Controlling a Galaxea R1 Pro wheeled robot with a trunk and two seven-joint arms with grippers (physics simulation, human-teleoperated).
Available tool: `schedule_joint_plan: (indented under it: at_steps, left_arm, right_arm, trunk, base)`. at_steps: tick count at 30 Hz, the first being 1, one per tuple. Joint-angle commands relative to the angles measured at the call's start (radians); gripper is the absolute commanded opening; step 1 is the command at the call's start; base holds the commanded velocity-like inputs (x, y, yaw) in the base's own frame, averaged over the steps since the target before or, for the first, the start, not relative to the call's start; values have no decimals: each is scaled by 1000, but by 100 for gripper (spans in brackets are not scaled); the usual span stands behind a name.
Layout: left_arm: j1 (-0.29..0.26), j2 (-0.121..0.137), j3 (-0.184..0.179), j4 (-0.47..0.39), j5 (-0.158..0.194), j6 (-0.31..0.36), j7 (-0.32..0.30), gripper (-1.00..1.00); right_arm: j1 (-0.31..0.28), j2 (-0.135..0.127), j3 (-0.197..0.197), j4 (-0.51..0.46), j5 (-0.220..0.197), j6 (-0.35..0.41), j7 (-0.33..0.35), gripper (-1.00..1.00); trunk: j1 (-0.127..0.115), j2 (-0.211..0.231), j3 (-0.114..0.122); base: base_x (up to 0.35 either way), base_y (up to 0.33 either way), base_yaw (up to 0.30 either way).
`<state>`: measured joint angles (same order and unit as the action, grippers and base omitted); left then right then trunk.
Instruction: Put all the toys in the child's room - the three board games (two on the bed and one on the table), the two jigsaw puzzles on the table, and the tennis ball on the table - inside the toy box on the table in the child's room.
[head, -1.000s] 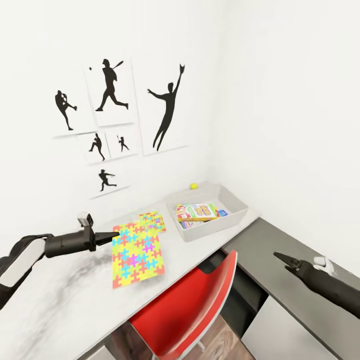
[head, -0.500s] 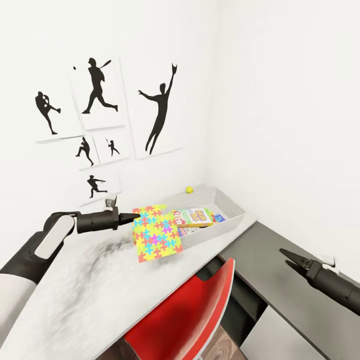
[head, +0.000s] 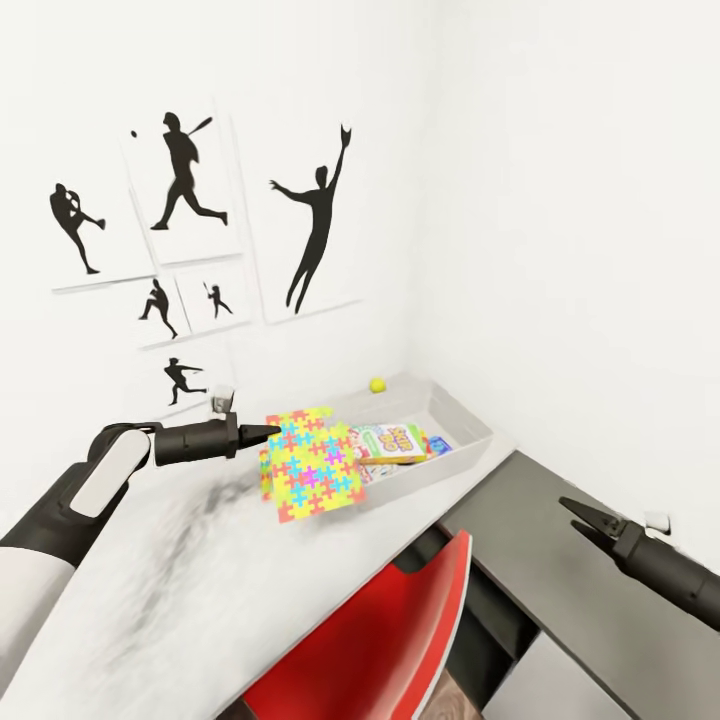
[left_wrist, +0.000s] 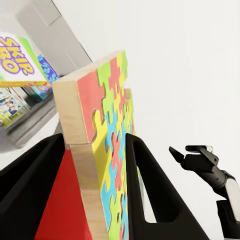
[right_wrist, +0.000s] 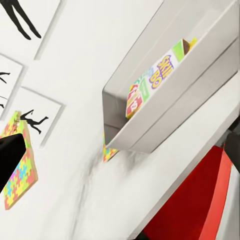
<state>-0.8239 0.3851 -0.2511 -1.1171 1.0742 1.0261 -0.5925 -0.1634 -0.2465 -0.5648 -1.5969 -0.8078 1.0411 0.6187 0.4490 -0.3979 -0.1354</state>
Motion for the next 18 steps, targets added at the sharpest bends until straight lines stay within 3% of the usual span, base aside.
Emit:
schedule_joint_plan:
  at_steps: [1,9,18]
  left_arm:
    - [-1,0,-2,0,-2,2,-6,-100]
    - [-1,0,-2,0,-2,2,-5,-100]
    - [-1,0,-2,0,-2,2,-6,-100]
  right_arm:
    - [-1,1,-2,0,5,5,7,100]
    - [-1,1,-2,0,5,5,7,100]
    - [-1,2,-3,0,5,5,7,100]
  trunk:
    - [1,-2,-2]
    - [1,-2,-2]
    - [1,-2,-2]
  base:
    - [212,-127,0]
    - [168,-224,0]
    - [28,-119,23]
